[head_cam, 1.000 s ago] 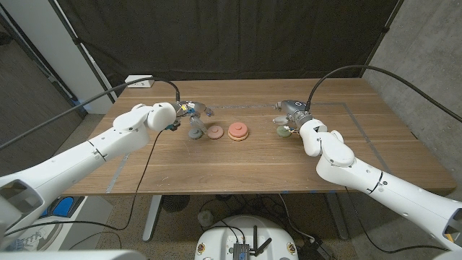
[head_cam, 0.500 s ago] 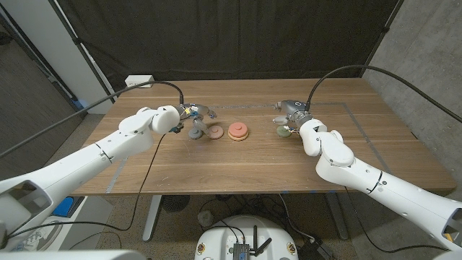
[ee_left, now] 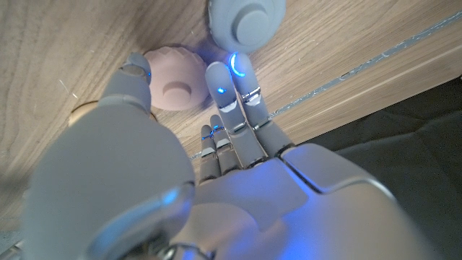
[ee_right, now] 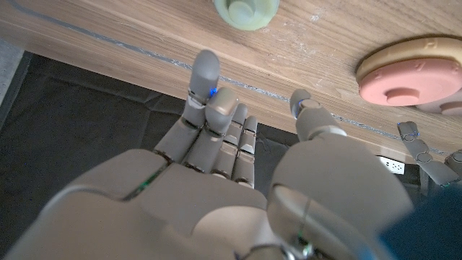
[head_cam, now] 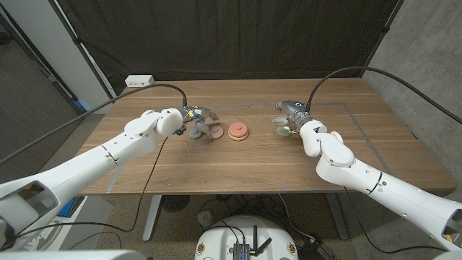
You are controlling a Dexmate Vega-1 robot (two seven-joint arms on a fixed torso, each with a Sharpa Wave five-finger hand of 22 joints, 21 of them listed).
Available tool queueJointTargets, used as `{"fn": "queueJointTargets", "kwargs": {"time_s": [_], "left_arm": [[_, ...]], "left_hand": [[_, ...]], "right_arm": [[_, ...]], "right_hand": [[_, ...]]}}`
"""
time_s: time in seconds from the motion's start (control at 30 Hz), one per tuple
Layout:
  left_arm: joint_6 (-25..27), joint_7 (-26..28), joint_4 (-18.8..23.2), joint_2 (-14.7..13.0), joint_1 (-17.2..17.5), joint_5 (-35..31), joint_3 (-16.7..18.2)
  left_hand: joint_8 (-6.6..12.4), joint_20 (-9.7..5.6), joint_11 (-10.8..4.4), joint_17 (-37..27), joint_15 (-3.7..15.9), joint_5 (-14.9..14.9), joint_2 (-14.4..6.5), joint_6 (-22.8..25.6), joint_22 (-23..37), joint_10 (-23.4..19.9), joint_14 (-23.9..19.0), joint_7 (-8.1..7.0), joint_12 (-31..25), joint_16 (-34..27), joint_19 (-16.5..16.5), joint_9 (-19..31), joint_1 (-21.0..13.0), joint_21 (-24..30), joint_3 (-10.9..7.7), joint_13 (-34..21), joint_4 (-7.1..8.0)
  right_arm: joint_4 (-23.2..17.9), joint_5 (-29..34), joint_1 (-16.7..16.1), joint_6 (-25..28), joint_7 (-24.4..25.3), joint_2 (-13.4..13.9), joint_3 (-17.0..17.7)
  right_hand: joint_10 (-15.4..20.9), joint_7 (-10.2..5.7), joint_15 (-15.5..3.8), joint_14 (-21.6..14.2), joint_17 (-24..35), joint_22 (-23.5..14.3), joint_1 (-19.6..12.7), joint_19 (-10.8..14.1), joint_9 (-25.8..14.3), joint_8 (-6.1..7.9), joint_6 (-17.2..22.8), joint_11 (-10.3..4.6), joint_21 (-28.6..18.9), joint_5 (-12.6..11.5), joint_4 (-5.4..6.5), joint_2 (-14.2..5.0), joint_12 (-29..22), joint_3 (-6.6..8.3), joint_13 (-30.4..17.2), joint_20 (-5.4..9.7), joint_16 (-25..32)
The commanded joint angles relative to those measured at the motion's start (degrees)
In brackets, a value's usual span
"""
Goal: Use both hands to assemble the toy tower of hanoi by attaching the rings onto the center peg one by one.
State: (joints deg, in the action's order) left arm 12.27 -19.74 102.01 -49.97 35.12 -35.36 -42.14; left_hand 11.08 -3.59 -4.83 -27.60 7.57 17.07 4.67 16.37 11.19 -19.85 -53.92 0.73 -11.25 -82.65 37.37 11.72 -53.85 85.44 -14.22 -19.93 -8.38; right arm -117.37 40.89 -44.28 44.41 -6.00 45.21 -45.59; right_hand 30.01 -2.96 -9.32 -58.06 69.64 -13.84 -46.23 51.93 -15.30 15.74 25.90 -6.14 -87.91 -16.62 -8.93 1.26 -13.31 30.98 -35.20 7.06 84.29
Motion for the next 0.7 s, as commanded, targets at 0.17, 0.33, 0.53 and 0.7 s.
{"fn": "queueJointTargets", "kwargs": {"time_s": [0.17, 0.33, 0.53, 0.7], "left_arm": [[-0.27, 1.44, -1.64, 1.09, -0.02, -0.80, -0.92], [-0.77, 1.57, -2.43, 1.38, -0.12, -0.33, -1.09], [-1.25, 1.46, -3.40, 1.75, -0.41, -0.28, -1.67], [-1.39, 1.47, -3.78, 1.90, -0.55, -0.24, -1.90]], "left_hand": [[0.66, -8.09, -0.12, -0.01, 4.93, -0.20, -0.40, 0.73, 0.05, -0.62, -0.06, -0.05, -0.36, -0.31, 0.21, -0.08, -0.34, 0.42, -0.05, -0.04, -0.36], [0.79, -8.06, -0.19, -0.10, 4.92, -0.23, -0.54, 1.05, 0.03, -0.92, -0.24, -0.06, -0.48, -0.51, 0.27, -0.10, -0.36, 0.47, -0.07, 0.00, -0.33], [0.80, -8.06, -0.17, -0.06, 4.92, -0.25, -0.67, 1.09, 0.02, -0.97, -0.24, -0.04, -0.49, -0.54, 0.22, -0.11, -0.38, 0.47, -0.10, 0.02, -0.31], [0.84, -8.06, -0.18, -0.02, 4.92, -0.28, -0.76, 1.19, 0.01, -1.03, -0.21, -0.09, -0.51, -0.56, 0.21, -0.12, -0.43, 0.50, -0.12, 0.05, -0.32]], "right_arm": [[0.40, -0.34, 0.31, 0.33, 0.27, -0.04, -0.15], [0.46, -0.42, 0.38, 0.58, 0.32, -0.15, -0.23], [0.68, -0.58, 0.48, 0.64, 0.45, -0.33, -0.43], [0.76, -0.61, 0.60, 0.72, 0.55, -0.40, -0.61]], "right_hand": [[0.69, 0.22, -3.09, -0.15, 0.10, 0.00, 0.64, 0.63, -0.11, 0.38, 0.53, -0.06, -0.30, -0.37, -0.05, -0.16, 0.25, 0.53, -0.35, 5.26, -0.02], [0.69, 0.19, -3.09, -0.22, 0.15, -0.12, 0.73, 0.78, -0.11, 0.35, 0.52, -0.10, -0.44, -0.42, -0.02, -0.28, 0.30, 0.57, -0.43, 5.26, 0.02], [0.83, 0.17, -3.08, -0.24, 0.16, -0.03, 0.88, 0.69, -0.12, 0.32, 0.50, 0.01, -0.36, -0.50, 0.02, -0.38, 0.34, 0.62, -0.47, 5.26, 0.02], [0.82, 0.16, -3.09, -0.29, 0.19, -0.06, 0.98, 0.74, -0.12, 0.30, 0.53, -0.01, -0.40, -0.57, 0.02, -0.47, 0.41, 0.67, -0.55, 5.26, 0.05]]}}
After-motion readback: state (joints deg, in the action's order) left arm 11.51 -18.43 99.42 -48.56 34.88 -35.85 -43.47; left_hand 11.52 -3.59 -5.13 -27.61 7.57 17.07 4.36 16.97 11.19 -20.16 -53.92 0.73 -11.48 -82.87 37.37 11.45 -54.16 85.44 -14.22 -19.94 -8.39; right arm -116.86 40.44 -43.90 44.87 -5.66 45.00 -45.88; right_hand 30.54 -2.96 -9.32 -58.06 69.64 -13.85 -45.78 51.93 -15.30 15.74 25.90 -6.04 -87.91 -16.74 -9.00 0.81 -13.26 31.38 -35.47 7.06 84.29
